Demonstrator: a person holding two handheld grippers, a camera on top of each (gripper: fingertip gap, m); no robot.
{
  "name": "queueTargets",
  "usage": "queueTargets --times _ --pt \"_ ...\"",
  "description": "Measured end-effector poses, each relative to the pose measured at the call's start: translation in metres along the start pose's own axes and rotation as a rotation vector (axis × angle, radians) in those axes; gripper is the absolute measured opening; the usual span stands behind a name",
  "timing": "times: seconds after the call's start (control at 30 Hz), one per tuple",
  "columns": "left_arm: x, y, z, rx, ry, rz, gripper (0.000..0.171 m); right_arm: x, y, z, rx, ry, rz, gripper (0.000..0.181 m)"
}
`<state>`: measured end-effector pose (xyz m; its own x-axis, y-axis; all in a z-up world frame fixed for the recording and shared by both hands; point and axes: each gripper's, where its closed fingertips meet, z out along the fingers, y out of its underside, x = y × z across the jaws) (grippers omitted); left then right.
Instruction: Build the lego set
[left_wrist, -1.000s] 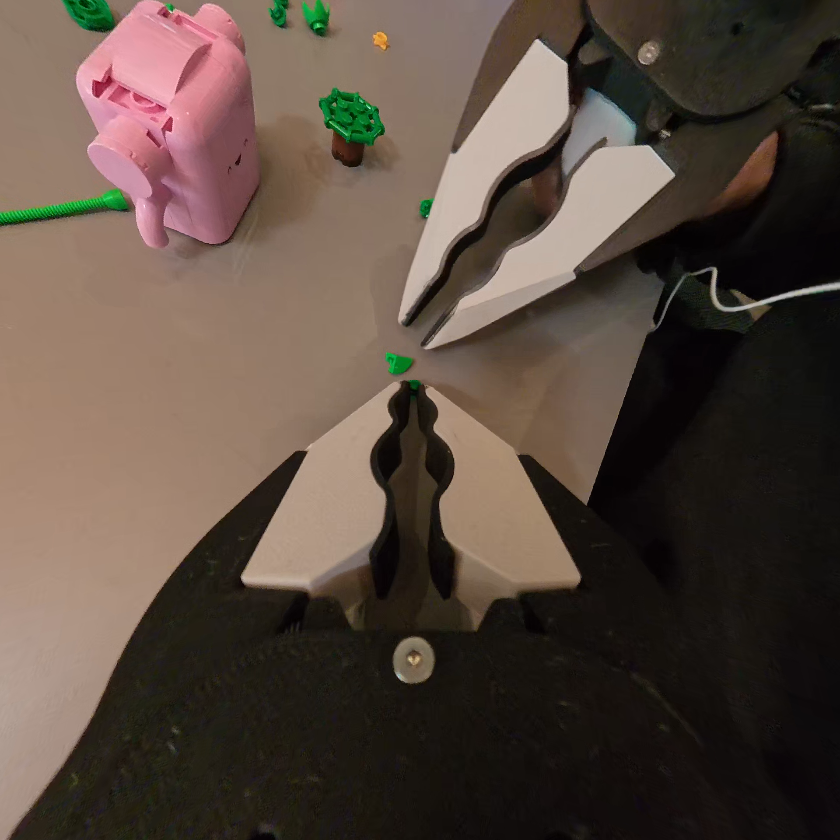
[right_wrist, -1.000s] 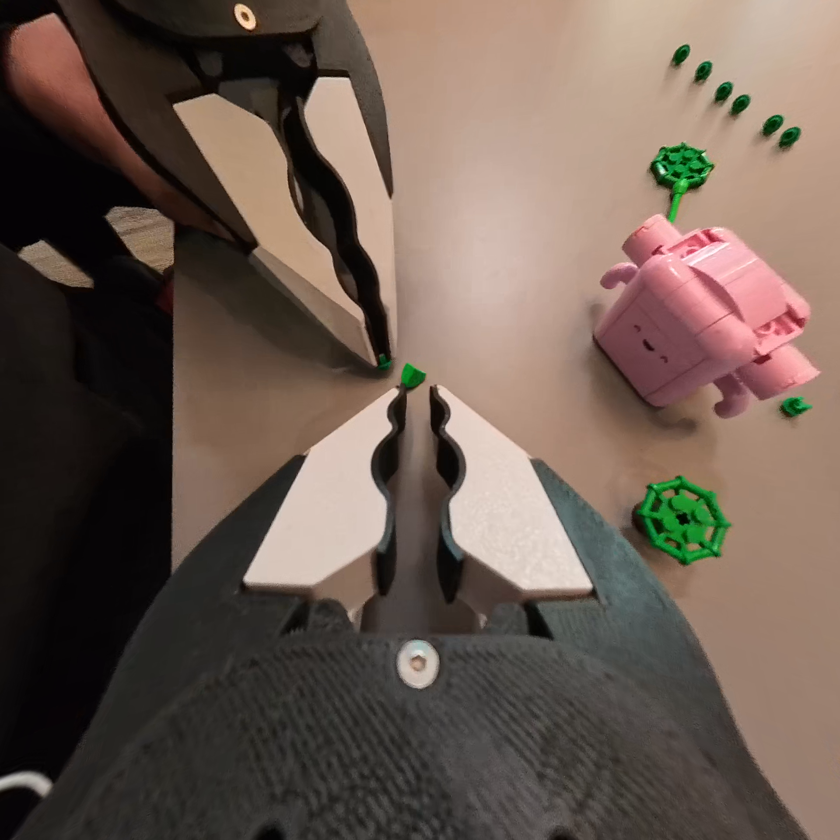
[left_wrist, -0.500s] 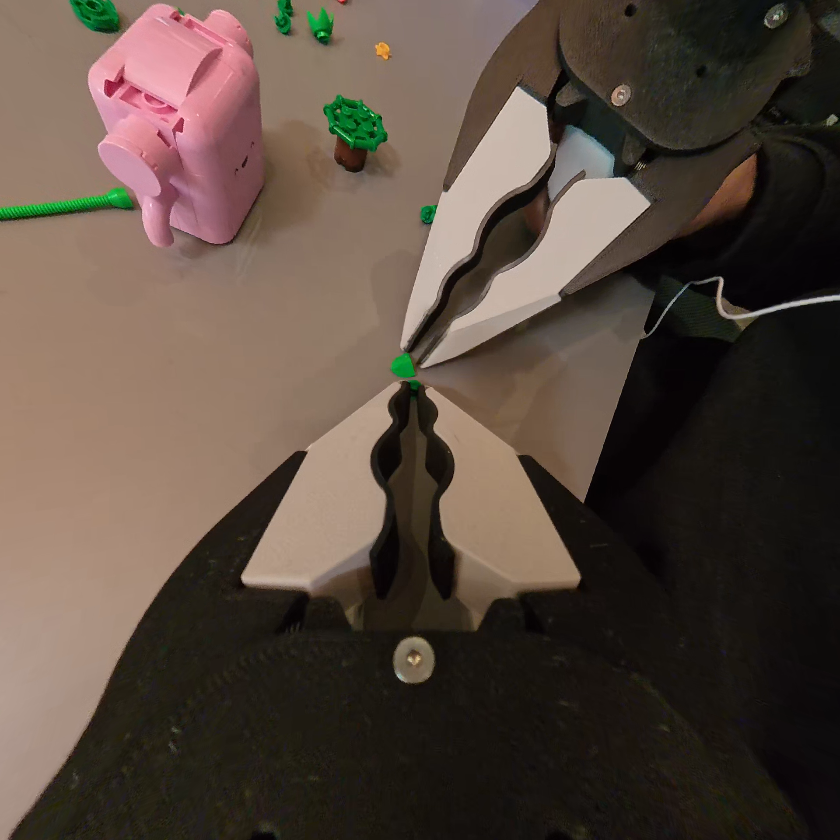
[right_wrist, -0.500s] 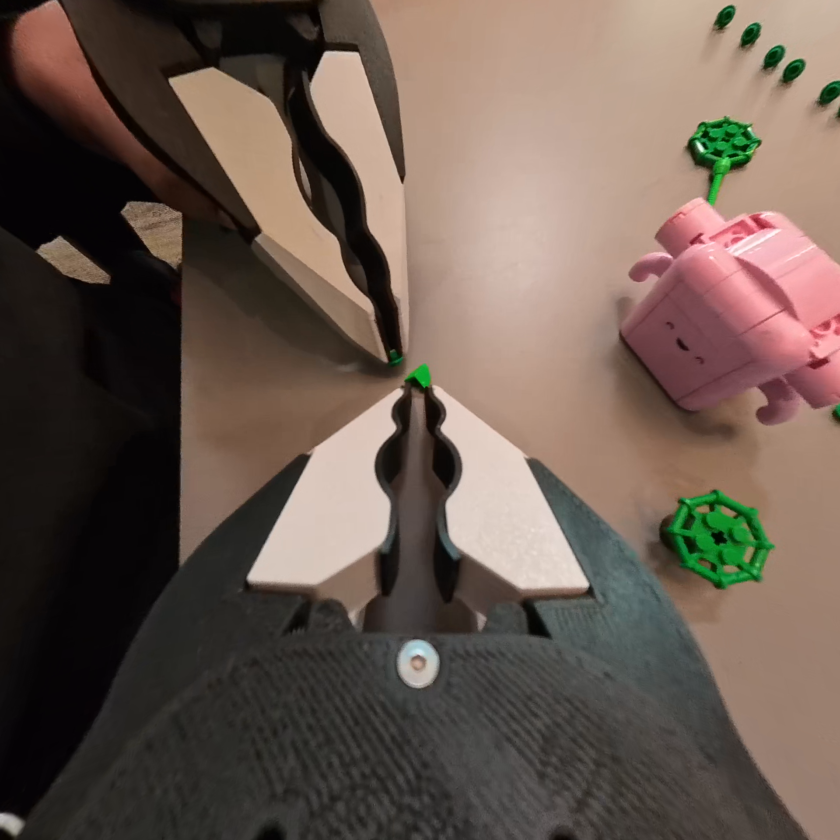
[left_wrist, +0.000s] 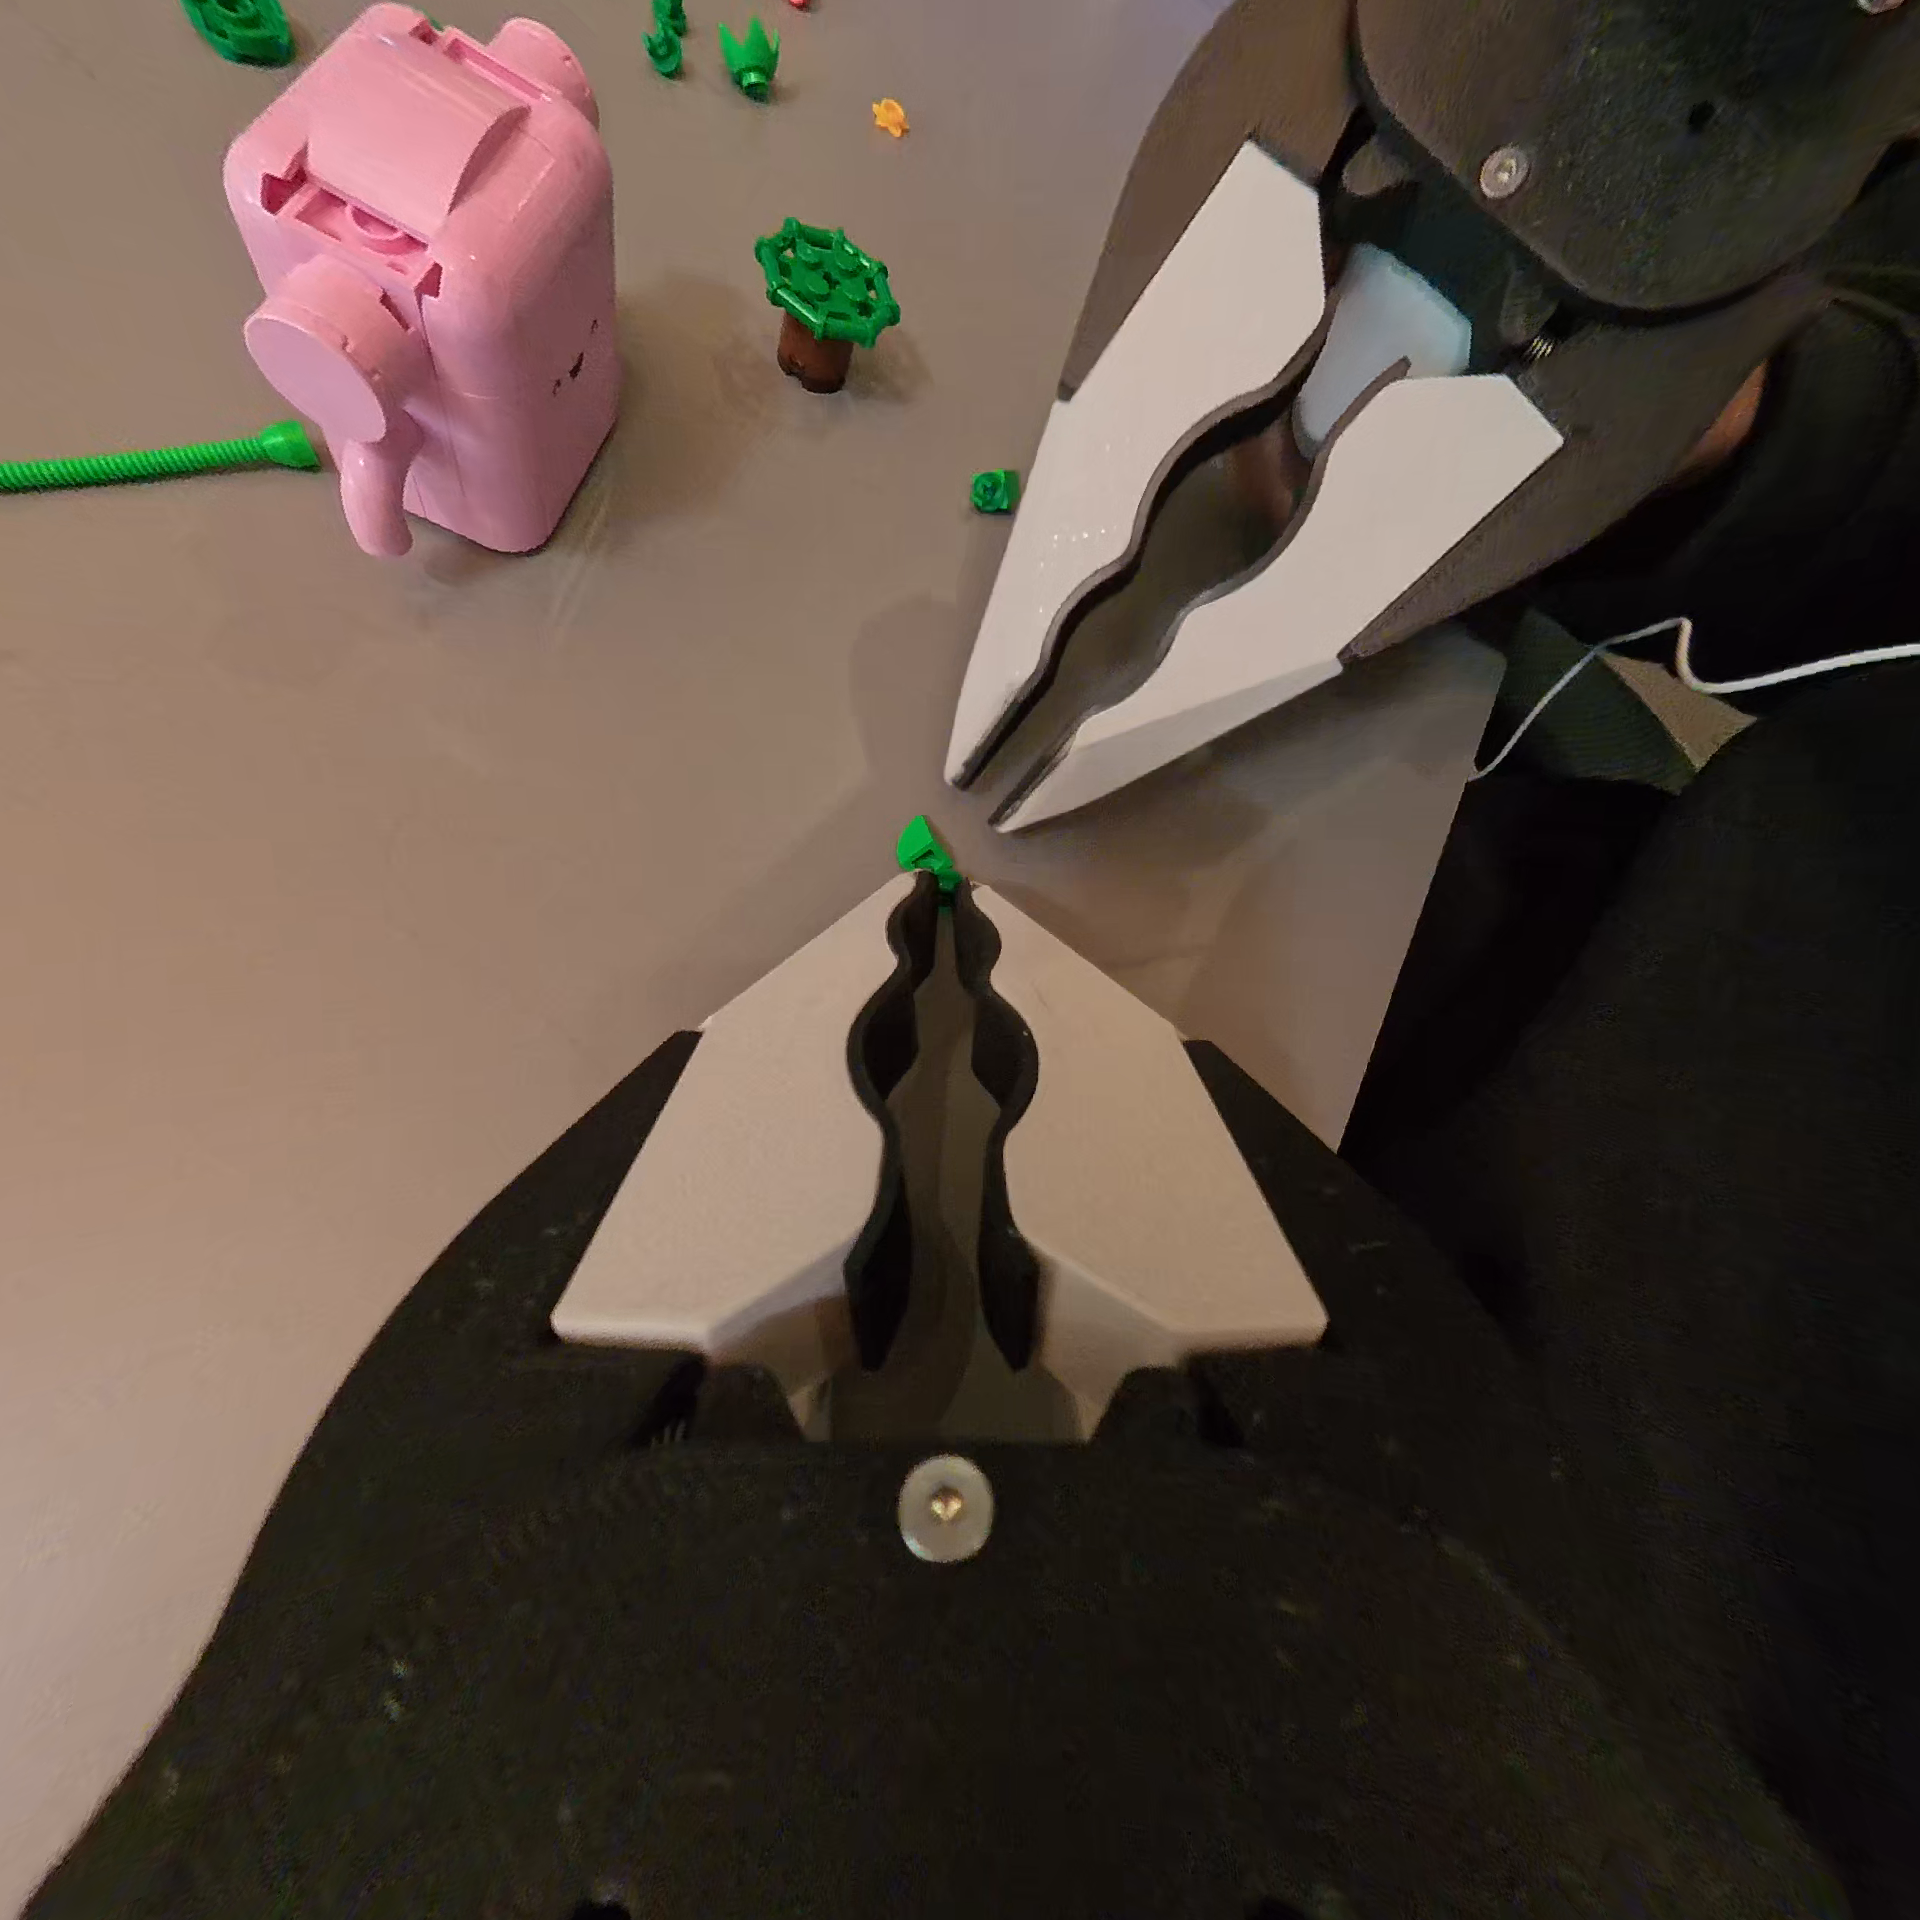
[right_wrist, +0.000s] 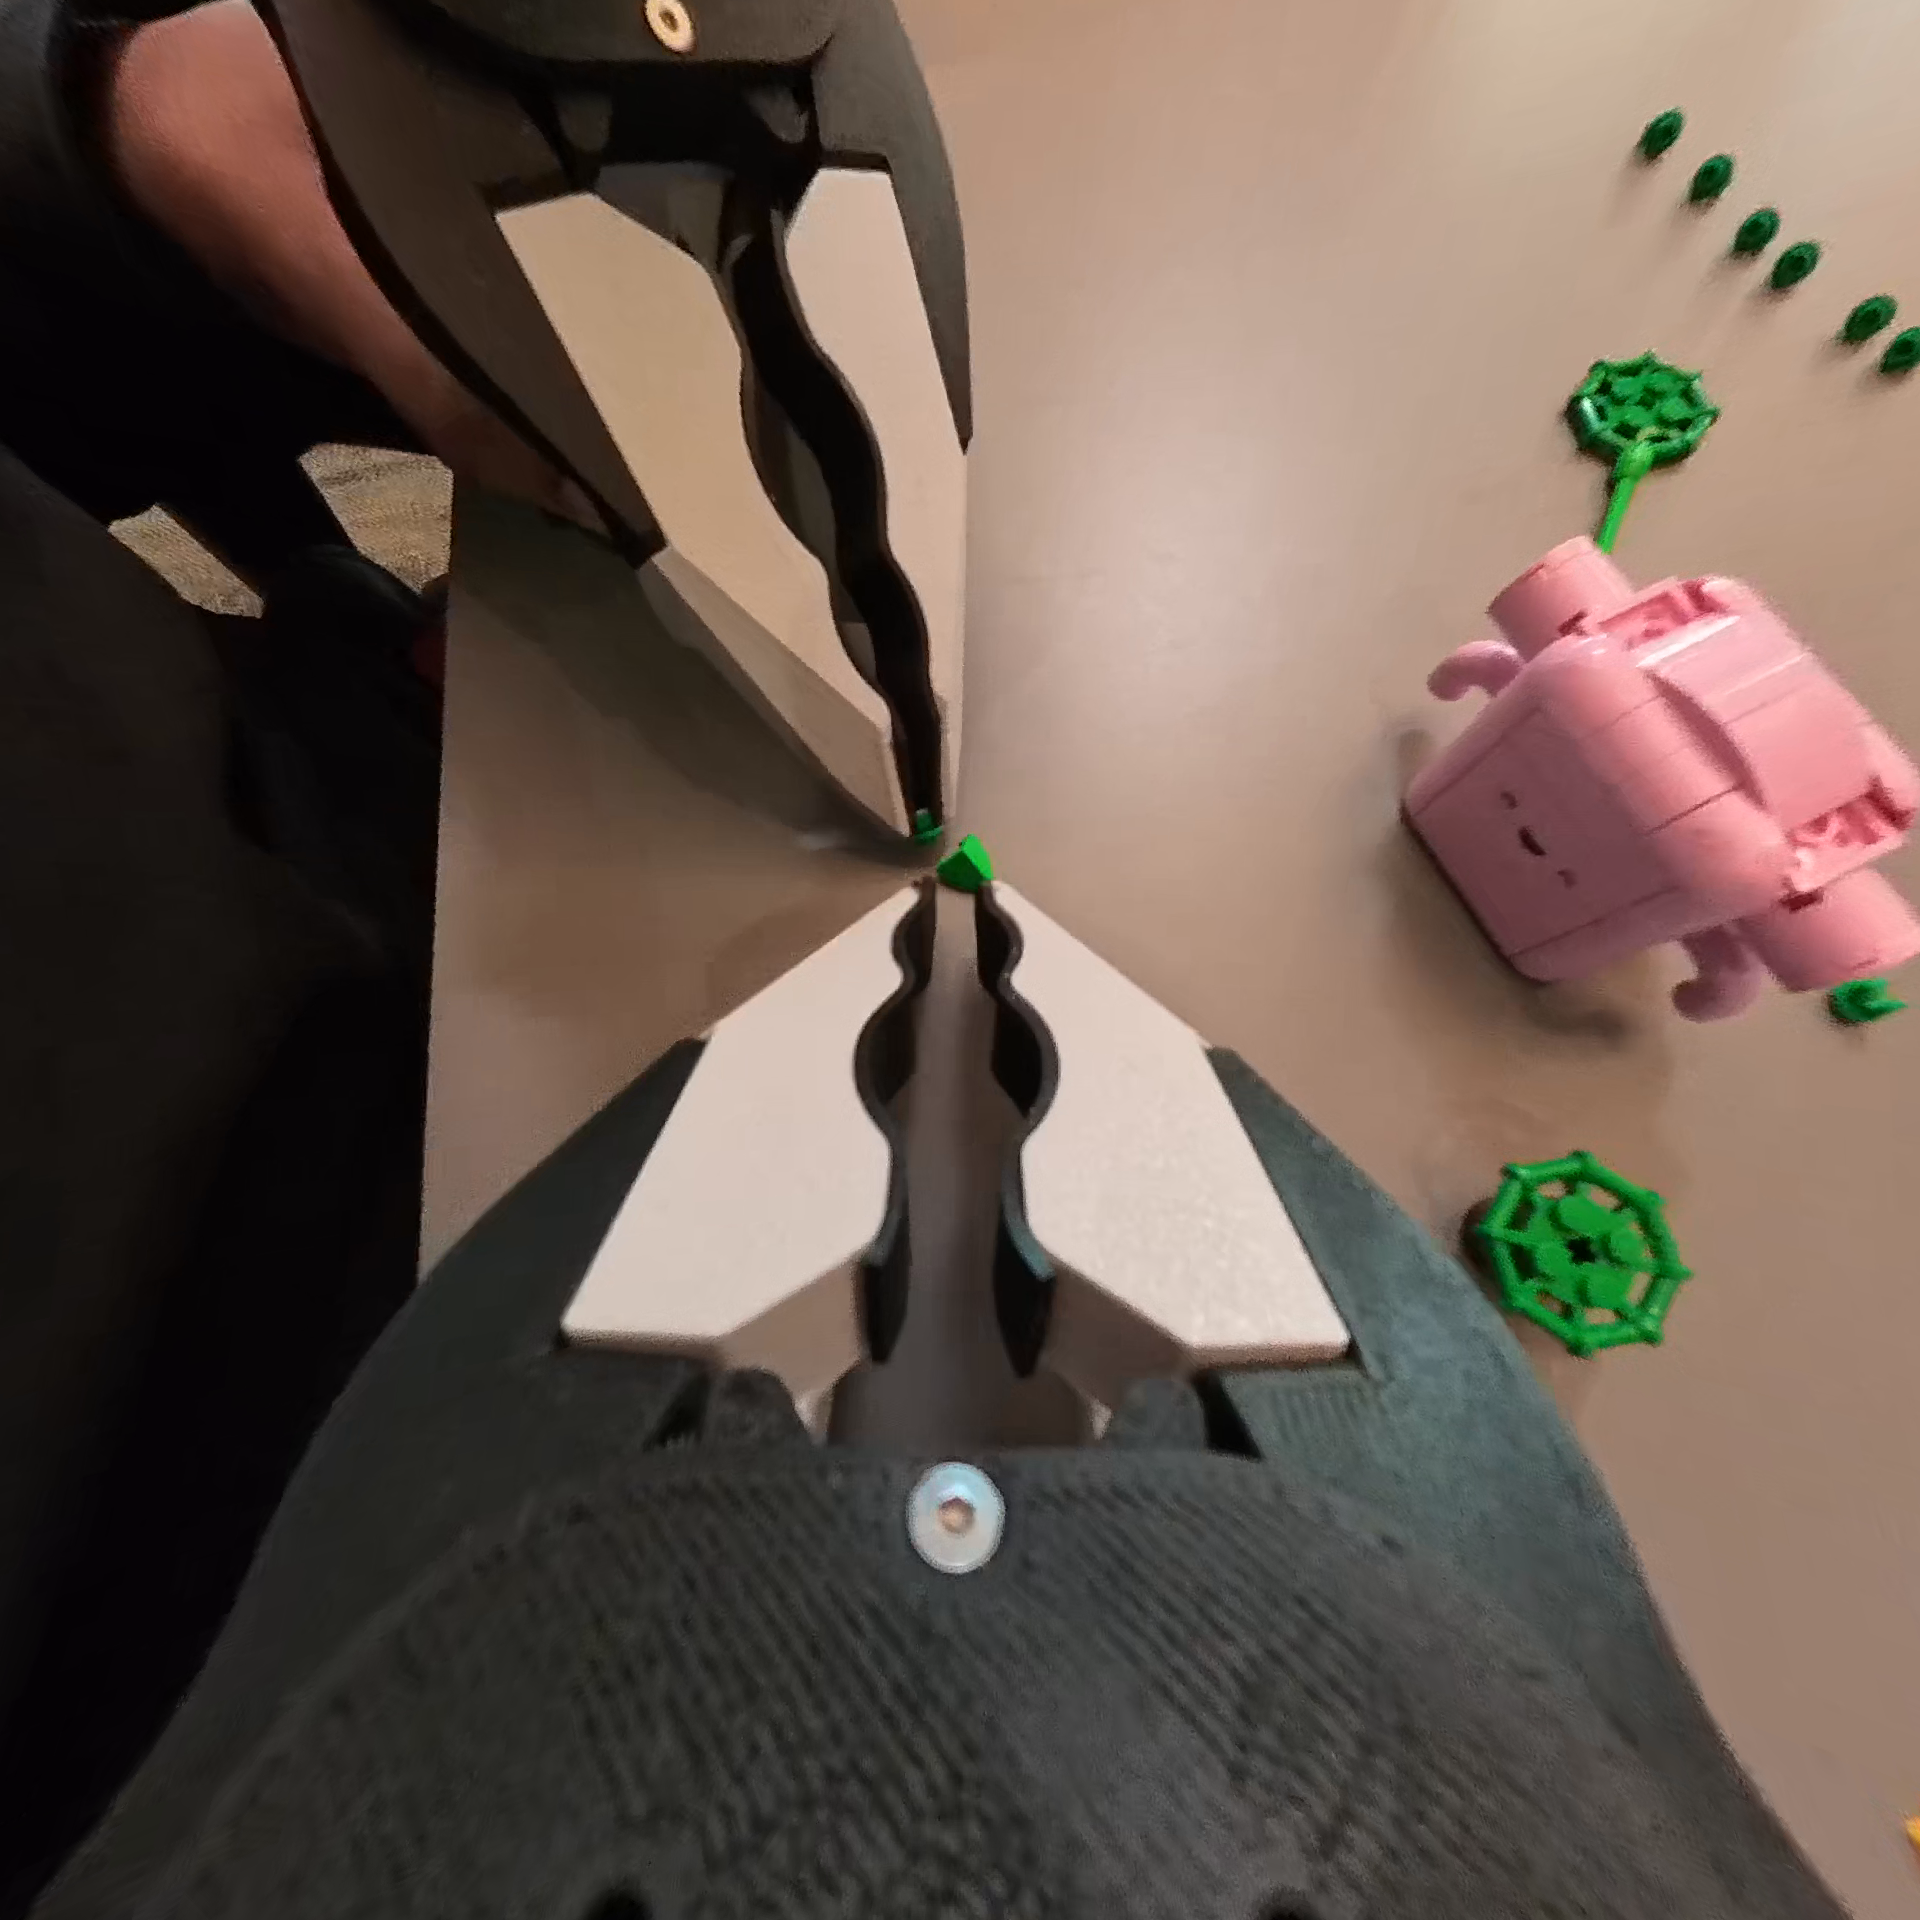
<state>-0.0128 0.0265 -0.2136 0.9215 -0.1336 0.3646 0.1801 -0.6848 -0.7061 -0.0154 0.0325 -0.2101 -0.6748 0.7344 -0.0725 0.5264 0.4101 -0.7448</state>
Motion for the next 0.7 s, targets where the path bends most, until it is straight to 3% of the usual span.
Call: queueTargets --times 0.33,0.7 --pt "-0.001 0.001 0.000 -0.004 -0.001 -0.008 0.000 0.000 -0.001 0.006 -0.112 -0.124 -0.377 0.008" --pt "-0.002 0.002 0.001 -0.013 -0.007 -0.006 0.000 0.000 0.003 0.013 -0.209 -0.276 -0.584 0.009"
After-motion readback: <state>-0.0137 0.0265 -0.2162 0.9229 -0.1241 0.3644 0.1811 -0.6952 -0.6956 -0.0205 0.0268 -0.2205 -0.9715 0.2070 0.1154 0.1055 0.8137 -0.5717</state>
